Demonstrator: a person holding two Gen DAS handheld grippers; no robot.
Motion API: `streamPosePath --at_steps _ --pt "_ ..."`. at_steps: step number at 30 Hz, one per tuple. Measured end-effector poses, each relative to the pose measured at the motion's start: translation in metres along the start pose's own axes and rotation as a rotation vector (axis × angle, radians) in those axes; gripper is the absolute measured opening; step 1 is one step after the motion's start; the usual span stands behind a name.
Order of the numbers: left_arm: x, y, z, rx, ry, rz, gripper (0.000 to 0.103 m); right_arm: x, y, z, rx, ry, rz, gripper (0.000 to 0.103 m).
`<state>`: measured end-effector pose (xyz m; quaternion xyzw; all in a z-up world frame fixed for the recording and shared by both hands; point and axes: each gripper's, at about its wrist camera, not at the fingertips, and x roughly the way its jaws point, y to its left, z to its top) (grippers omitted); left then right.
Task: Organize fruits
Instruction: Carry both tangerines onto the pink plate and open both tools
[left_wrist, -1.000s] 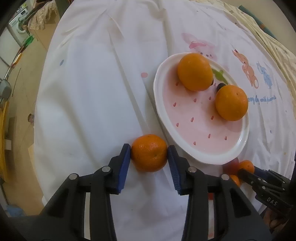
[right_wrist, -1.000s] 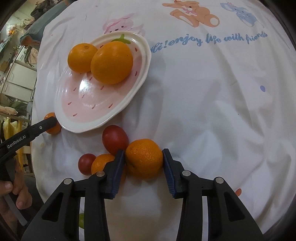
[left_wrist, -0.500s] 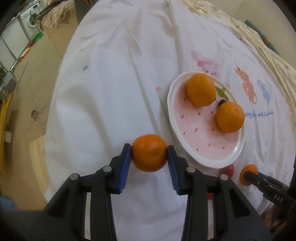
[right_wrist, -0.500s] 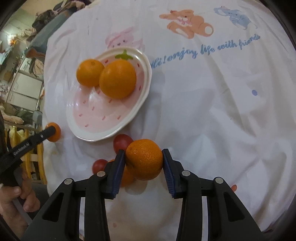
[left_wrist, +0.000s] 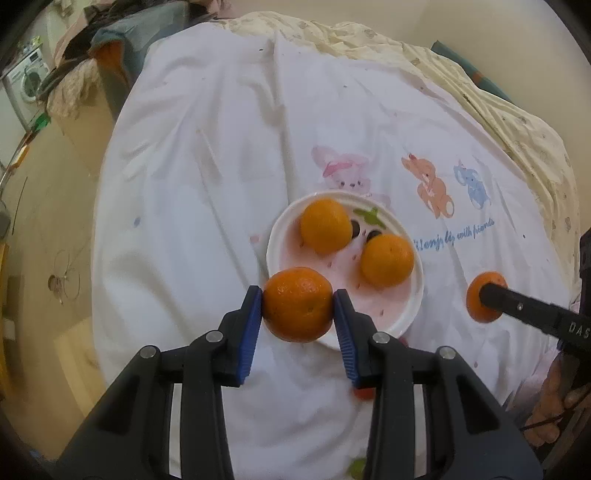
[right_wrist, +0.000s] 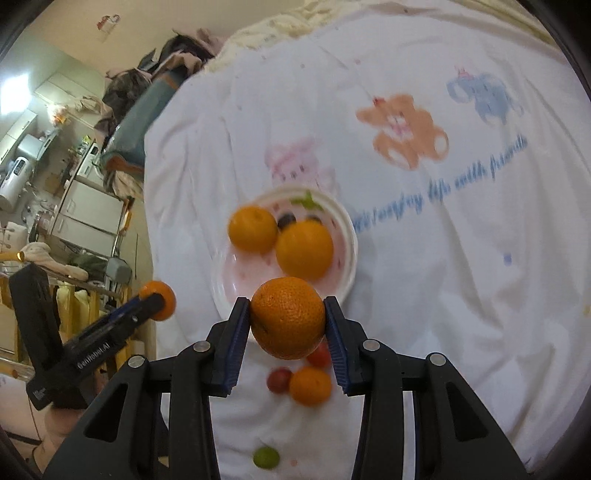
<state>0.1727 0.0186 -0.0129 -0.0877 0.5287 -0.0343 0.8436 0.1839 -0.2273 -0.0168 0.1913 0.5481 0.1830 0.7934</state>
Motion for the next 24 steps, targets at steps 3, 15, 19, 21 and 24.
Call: streamPosePath --at_steps 3,15,19,21,24 --pt "0.007 -0.005 0.015 0.034 0.007 0.008 0.034 0.004 0.002 0.015 0.004 -0.006 0.016 0.042" --pt "0.066 -0.011 0.024 0.019 0.109 -0.015 0.035 0.053 0.016 0.073 -0.071 0.025 0.011 0.042" --pt "0.083 -0.009 0.024 0.014 0.131 -0.014 0.035 0.079 0.012 0.081 -0.065 0.067 0.005 0.042" --pt "0.091 -0.007 0.024 0.01 0.137 -0.006 0.035 0.091 0.012 0.083 -0.074 0.082 -0.006 0.042" --pt "0.099 -0.003 0.024 -0.007 0.157 0.005 0.035 0.104 0.012 0.086 -0.065 0.094 0.007 0.042"
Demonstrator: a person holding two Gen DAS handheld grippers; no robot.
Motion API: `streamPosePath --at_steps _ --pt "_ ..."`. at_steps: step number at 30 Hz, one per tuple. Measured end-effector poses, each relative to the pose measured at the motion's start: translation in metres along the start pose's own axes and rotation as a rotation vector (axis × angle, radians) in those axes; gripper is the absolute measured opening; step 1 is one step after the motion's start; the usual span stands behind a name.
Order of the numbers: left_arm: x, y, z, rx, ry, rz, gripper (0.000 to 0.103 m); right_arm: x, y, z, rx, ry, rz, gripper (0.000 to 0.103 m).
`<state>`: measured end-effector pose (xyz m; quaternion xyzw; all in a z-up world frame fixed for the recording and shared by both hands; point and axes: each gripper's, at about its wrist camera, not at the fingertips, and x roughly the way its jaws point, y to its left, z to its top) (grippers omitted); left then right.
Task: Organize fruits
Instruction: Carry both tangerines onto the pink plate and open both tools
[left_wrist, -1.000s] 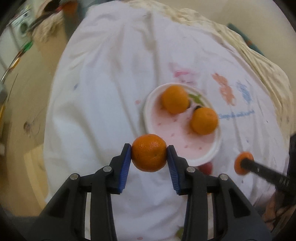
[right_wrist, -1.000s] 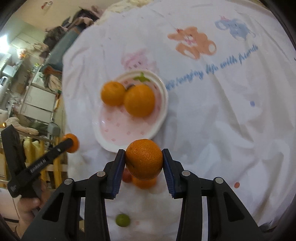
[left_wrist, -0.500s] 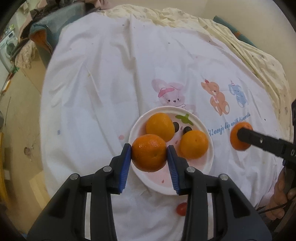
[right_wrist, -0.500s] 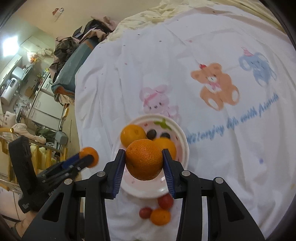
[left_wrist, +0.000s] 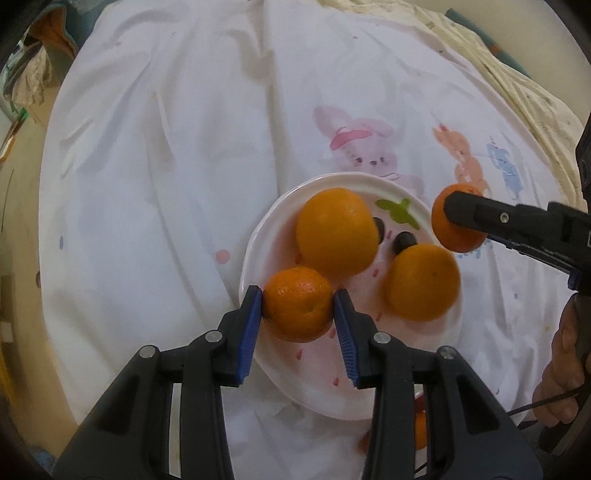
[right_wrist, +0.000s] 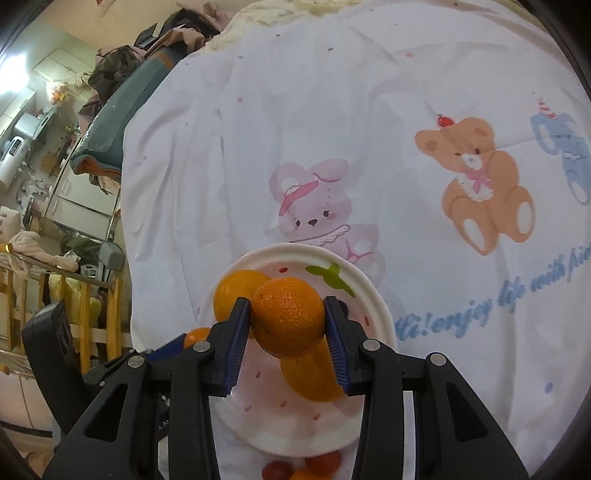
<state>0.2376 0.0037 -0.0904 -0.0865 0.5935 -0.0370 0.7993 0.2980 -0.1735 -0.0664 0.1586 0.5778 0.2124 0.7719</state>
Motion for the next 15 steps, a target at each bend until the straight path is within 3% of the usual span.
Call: streamPosePath --at_steps 9,11,13,15 --pt "0.01 0.002 0.003 -0.026 0.029 -0.024 0.037 0.022 -0.006 0.007 0.048 0.027 0.053 0.045" --pt "0.009 0.0 0.003 -0.017 0.023 -0.017 0.037 0.023 -0.008 0.006 0.053 0.035 0.052 0.05" --pt "0.01 -0.002 0.004 -0.012 0.022 -0.015 0.037 0.022 -0.008 0.007 0.059 0.026 0.051 0.062" --pt "0.011 -0.002 0.004 -0.014 0.03 -0.02 0.037 0.019 -0.008 0.006 0.056 0.015 0.048 0.064"
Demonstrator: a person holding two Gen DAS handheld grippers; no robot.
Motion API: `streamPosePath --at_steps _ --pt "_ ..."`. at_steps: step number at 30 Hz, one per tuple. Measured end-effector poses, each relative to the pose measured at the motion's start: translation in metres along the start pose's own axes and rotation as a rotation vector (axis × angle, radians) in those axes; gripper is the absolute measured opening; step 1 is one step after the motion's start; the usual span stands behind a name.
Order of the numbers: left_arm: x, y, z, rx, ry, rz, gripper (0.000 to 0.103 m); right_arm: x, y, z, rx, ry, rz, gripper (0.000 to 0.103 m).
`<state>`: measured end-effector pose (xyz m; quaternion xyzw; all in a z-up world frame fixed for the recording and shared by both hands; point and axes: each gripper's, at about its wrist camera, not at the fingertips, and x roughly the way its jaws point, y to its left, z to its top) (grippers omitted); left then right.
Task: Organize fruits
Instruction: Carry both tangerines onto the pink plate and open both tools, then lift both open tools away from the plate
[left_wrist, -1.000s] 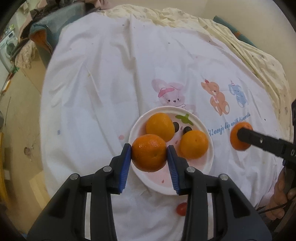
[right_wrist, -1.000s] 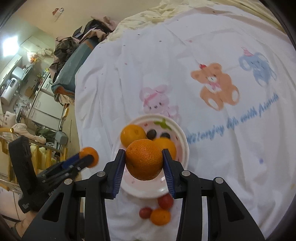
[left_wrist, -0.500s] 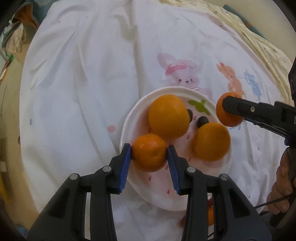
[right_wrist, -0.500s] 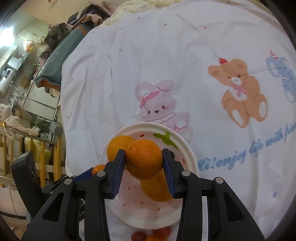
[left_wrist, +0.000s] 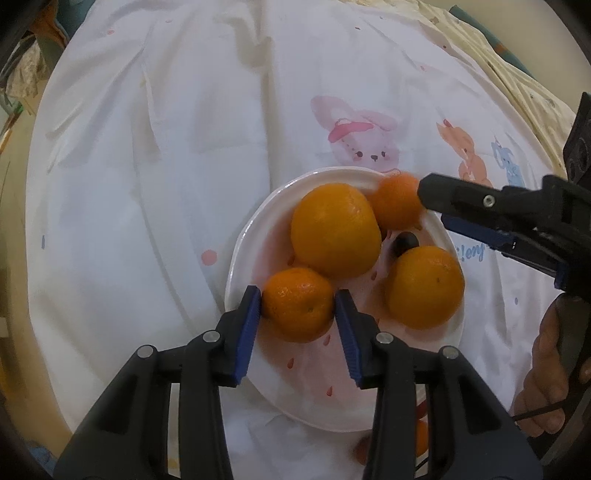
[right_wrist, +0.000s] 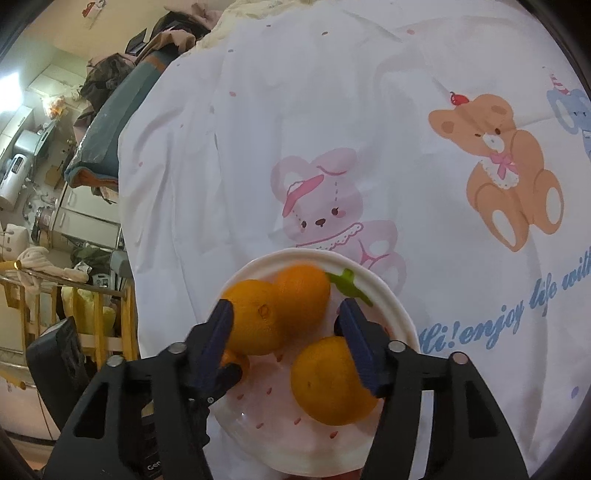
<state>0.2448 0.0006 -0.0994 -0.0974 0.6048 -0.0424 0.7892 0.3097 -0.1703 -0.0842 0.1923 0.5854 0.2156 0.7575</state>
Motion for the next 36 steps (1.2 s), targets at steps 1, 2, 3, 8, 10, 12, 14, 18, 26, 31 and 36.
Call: streamPosePath --at_steps 1,2,3,8,10,12,14,18,26,31,36 --pt "0.001 0.0 0.0 -0.001 0.005 -0.001 0.038 0.0 0.0 0.0 -0.003 0.0 -0.004 0.064" --pt "0.003 0.0 0.0 -0.001 0.016 0.004 0.038 -0.001 0.001 0.0 -0.006 0.0 -0.009 0.064" --pt "0.004 0.0 0.0 -0.002 0.025 0.006 0.044 -0.002 0.0 0.0 -0.004 0.0 -0.009 0.064" --pt "-0.003 -0.007 0.0 0.029 -0.009 0.01 0.073 -0.006 0.0 -0.001 -0.003 -0.002 -0.007 0.064" --pt "-0.006 -0.008 -0.001 0.04 -0.024 0.019 0.073 -0.009 0.001 0.0 -0.006 -0.009 -0.011 0.064" --pt "-0.009 -0.007 0.0 0.04 -0.027 0.018 0.073 -0.012 0.0 0.0 -0.004 -0.013 -0.01 0.064" --pt "-0.011 -0.005 0.0 0.028 -0.036 0.02 0.073 -0.015 -0.001 0.0 -0.004 -0.019 -0.009 0.064" --pt "-0.015 -0.003 0.001 0.01 -0.052 0.021 0.073 -0.023 0.0 -0.002 -0.005 -0.03 -0.008 0.064" --pt "-0.03 -0.008 -0.003 0.038 -0.099 0.033 0.073 -0.038 0.006 -0.014 -0.02 -0.04 -0.025 0.064" --pt "-0.038 -0.009 -0.009 0.026 -0.124 0.071 0.073 -0.052 0.008 -0.022 -0.016 -0.052 -0.029 0.064" --pt "-0.061 -0.006 -0.02 -0.029 -0.146 0.019 0.073 -0.071 0.012 -0.03 -0.037 -0.084 -0.046 0.064"
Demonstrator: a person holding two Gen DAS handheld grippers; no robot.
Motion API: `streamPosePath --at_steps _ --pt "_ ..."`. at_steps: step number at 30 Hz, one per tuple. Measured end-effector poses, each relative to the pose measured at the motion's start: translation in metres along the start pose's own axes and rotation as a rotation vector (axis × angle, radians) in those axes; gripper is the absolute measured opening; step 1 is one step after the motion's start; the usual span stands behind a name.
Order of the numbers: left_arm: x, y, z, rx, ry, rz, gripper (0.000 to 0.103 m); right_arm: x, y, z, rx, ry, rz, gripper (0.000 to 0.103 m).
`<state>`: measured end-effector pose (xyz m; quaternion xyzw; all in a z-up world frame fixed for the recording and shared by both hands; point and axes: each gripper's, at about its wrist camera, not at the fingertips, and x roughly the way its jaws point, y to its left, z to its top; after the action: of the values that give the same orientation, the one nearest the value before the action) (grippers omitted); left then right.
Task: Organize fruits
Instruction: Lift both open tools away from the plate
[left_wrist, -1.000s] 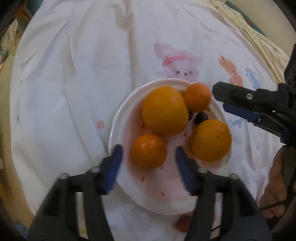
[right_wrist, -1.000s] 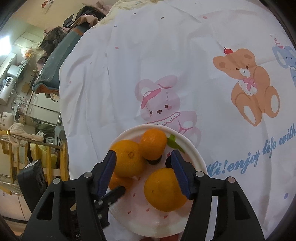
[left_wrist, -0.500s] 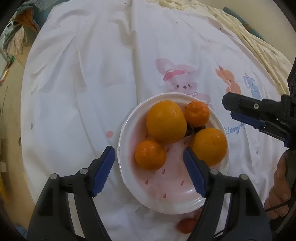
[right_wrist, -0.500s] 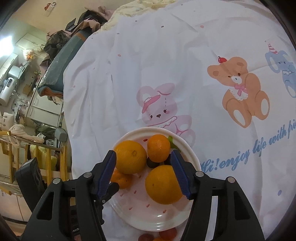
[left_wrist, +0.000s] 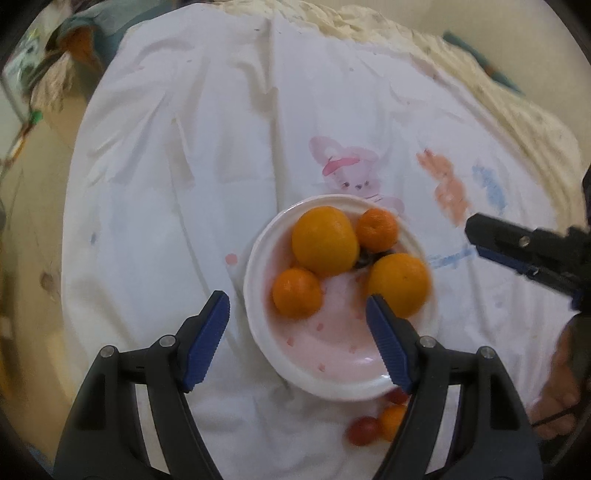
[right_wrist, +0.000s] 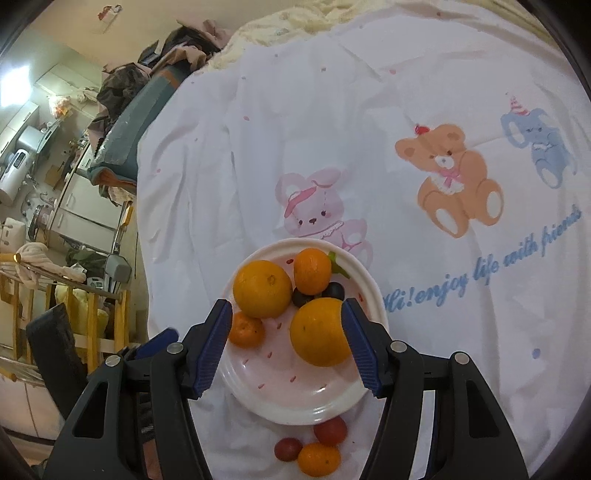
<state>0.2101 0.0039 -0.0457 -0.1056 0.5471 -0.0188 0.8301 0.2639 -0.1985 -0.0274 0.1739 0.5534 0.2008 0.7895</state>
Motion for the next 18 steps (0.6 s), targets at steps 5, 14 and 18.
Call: streamPosePath --at_steps 5,14,18 --pt "-0.026 -0.004 -0.013 0.016 -0.073 -0.016 0.073 -0.021 0.001 -0.014 -0.017 -0.025 0.0 0.064" --pt "-0.042 -0.001 -0.041 0.03 -0.078 0.001 0.073 -0.04 0.009 -0.05 -0.058 -0.031 -0.028 0.064" --pt "-0.04 0.004 -0.052 -0.002 -0.041 -0.012 0.073 -0.047 0.011 -0.07 -0.062 -0.051 -0.068 0.064"
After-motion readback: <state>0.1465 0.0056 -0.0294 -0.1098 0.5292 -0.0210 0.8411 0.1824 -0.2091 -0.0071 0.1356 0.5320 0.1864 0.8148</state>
